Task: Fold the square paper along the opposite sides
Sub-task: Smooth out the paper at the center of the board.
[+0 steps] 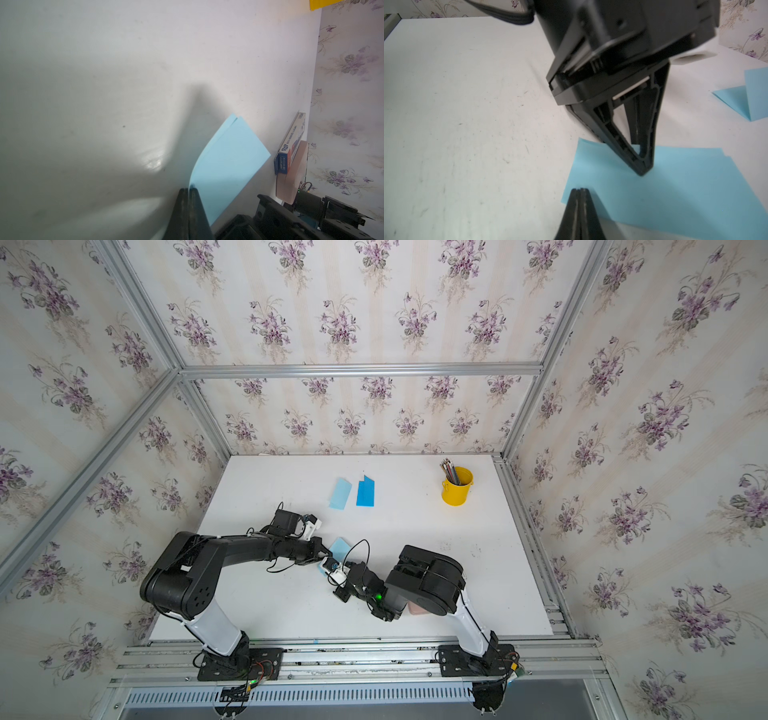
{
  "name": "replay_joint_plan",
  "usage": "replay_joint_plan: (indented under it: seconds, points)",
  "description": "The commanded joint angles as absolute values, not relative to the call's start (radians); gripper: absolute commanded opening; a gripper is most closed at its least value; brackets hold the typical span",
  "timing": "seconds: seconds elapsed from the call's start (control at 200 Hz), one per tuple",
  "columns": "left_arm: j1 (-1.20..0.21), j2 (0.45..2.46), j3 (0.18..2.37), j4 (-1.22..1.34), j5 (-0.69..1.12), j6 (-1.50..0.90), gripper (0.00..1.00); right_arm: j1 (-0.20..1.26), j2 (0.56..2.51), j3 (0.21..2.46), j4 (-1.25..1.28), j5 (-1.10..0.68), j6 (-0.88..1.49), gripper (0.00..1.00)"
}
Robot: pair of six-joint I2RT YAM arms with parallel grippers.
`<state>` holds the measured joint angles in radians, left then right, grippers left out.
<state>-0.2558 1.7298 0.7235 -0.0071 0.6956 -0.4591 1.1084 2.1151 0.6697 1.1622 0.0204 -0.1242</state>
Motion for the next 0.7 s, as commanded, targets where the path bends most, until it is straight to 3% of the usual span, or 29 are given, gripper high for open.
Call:
replay_joint_plan:
  seconds: [0.0,0.36,0.699]
  points:
    - [-0.251,1.746,0.710,-0.144,0.459,-0.439,0.00,1.124,2.123,0.669,1.062,0.002,-0.156,0.00]
    - [-0.251,1.744,0.709,-0.144,0.459,-0.439,0.00,1.136,2.057,0.637,1.084,0.027,-0.104,0.00]
    - [-0.259,1.719,0.676,-0.111,0.471,-0.522,0.00,1.060,1.829,0.576,1.023,0.274,0.022,0.00]
